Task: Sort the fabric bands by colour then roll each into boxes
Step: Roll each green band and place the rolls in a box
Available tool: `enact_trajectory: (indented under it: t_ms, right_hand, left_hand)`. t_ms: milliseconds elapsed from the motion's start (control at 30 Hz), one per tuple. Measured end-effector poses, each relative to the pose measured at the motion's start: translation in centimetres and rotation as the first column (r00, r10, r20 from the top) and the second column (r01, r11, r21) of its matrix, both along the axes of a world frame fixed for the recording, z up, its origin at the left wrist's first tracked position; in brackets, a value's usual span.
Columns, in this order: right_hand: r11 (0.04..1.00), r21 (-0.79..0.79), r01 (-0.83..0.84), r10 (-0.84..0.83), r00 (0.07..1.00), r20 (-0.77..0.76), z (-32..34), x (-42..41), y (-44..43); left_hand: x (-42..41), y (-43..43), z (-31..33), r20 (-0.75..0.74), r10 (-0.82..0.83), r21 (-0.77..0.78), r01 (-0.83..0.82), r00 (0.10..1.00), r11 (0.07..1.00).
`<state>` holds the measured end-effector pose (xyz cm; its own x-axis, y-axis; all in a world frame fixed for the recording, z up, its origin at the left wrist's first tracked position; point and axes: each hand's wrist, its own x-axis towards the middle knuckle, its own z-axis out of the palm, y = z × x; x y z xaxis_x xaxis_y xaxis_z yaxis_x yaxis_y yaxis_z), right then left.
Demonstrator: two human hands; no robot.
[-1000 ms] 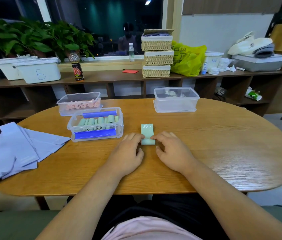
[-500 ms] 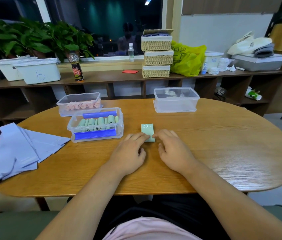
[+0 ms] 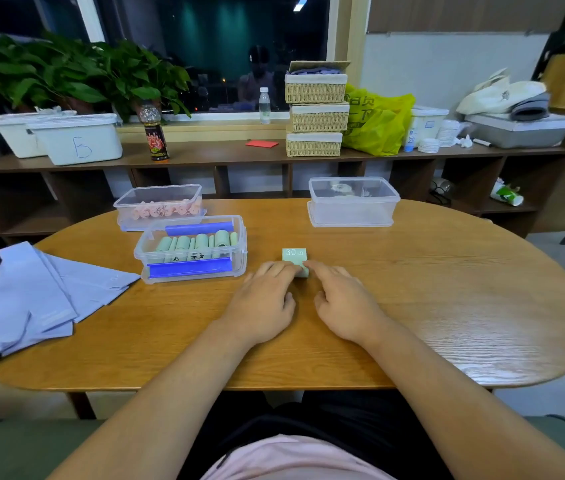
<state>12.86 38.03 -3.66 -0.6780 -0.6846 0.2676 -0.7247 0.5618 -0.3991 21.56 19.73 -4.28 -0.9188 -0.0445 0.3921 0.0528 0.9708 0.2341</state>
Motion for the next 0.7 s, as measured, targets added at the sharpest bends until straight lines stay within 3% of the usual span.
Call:
enact_trajectory:
  t_ms: [267,533,700]
  right_hand:
    - [0.98,-0.168,0.105,-0.084,0.988,0.127,0.0,-0.4,0.6]
    - [0.979,-0.179,0.095,-0.073,0.989,0.125,-0.2,-0.5,0.7]
    - [0.977,-0.19,0.092,-0.069,0.99,0.12,-0.2,-0.6,0.7]
  left_hand:
    - [-3.9,-0.5,0.8,0.033,0.102,-0.069,-0.1,0.994,0.993]
    - [-7.7,-1.2,1.8,0.142,0.159,-0.099,-0.146,0.977,0.984]
    - [-8.3,-1.5,1.4,0.118,0.13,-0.033,-0.127,0.985,0.991]
